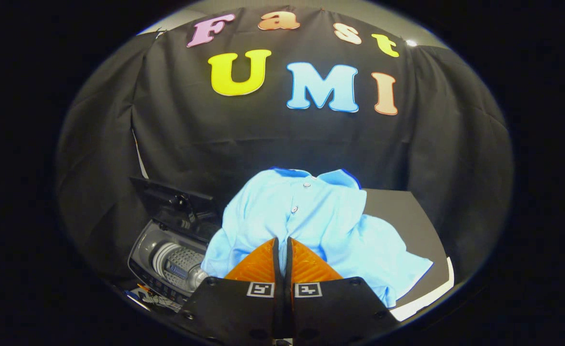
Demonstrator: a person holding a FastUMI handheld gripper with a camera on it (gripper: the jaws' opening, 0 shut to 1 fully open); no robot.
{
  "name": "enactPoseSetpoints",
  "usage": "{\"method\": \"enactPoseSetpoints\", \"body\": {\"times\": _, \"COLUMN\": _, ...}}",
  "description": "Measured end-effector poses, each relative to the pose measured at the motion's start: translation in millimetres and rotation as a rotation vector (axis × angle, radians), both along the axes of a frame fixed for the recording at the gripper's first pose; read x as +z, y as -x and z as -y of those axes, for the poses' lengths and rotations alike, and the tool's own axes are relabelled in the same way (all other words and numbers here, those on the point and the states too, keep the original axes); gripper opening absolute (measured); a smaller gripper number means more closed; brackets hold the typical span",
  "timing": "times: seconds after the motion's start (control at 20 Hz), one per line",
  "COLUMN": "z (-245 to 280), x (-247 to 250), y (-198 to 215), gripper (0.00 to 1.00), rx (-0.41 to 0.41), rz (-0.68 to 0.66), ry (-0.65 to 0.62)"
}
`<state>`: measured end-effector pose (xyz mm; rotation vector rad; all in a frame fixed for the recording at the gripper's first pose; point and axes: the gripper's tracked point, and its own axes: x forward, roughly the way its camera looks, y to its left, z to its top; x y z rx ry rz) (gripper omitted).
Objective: Put the clothes into the washing machine and then close the washing machine lid.
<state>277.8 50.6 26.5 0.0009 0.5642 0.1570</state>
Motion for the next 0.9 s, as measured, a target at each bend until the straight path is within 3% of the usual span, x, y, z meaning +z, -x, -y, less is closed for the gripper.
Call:
{"method": "enactPoseSetpoints", "body": {"times": 0.4, "z": -55.1, "x": 80.2, "y": 10.0, "gripper": 0.01, "rx": 0.099, "rz": 0.118, "ry": -0.144}}
{"method": "enactPoseSetpoints", "body": {"times": 0.9, "z": -193.4, "x": 104.8, "y": 37.6, "gripper": 0.01, "rx": 0.352, "rz": 0.107, "ry": -0.205}}
